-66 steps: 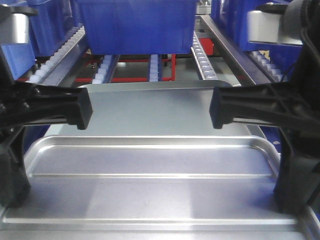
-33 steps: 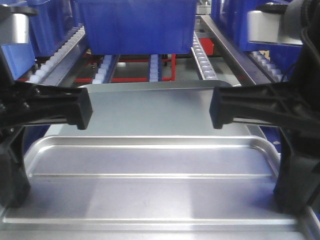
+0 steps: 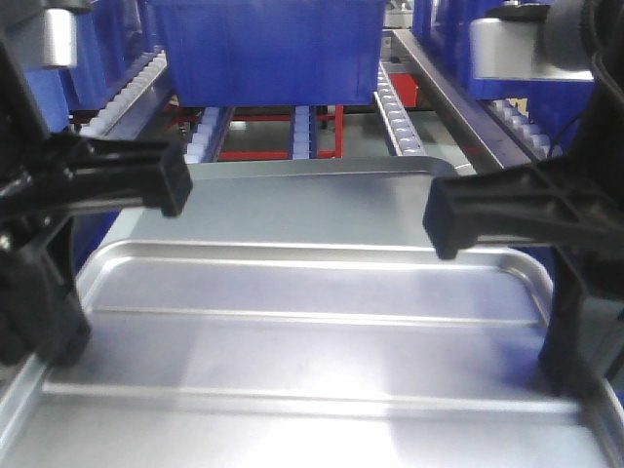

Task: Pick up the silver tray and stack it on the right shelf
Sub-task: 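Lower the held tray with both grippers onto the larger silver tray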

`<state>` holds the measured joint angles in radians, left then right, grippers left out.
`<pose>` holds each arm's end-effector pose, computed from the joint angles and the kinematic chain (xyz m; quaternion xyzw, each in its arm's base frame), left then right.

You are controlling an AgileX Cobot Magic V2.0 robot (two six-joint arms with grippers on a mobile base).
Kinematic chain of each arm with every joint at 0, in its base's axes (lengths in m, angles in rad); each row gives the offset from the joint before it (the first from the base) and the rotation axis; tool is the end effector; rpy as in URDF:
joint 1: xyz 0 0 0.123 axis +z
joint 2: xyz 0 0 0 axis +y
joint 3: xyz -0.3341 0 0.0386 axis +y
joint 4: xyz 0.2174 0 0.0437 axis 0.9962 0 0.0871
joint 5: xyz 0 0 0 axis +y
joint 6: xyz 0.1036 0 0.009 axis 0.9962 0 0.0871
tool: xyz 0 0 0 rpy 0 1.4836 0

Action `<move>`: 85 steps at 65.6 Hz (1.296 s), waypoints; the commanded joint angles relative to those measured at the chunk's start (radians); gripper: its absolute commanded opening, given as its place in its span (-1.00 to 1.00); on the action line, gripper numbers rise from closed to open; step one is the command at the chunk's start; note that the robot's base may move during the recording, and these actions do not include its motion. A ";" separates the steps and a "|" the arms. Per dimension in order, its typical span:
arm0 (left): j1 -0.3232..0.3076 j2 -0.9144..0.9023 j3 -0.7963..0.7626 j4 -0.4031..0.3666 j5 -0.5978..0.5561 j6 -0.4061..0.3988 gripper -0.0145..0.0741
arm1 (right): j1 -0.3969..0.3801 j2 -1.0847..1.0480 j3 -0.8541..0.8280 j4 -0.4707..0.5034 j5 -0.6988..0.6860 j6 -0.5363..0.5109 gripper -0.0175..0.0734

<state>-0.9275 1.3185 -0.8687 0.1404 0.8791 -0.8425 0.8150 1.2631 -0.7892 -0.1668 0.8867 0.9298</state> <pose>0.1305 -0.1554 0.3033 0.0771 0.9817 -0.0881 0.1504 0.1331 0.1217 0.2944 0.0141 0.9863 0.0670 0.1498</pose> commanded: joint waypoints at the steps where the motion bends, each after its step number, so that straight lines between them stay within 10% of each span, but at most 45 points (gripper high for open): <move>1: 0.035 -0.009 -0.058 -0.026 -0.076 0.101 -0.90 | -0.037 -0.026 -0.049 -0.023 -0.061 -0.055 -0.49; 30: 0.258 0.190 -0.237 -0.248 -0.236 0.473 -0.90 | -0.215 0.204 -0.307 -0.023 -0.169 -0.235 -0.49; 85: 0.424 0.453 -0.424 -0.249 -0.362 0.549 -0.90 | -0.298 0.600 -0.686 -0.023 -0.201 -0.308 -0.49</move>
<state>-0.4760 1.8225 -1.2504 -0.0203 0.6159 -0.3200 0.4955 1.9177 -1.4252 -0.2483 0.8230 0.6446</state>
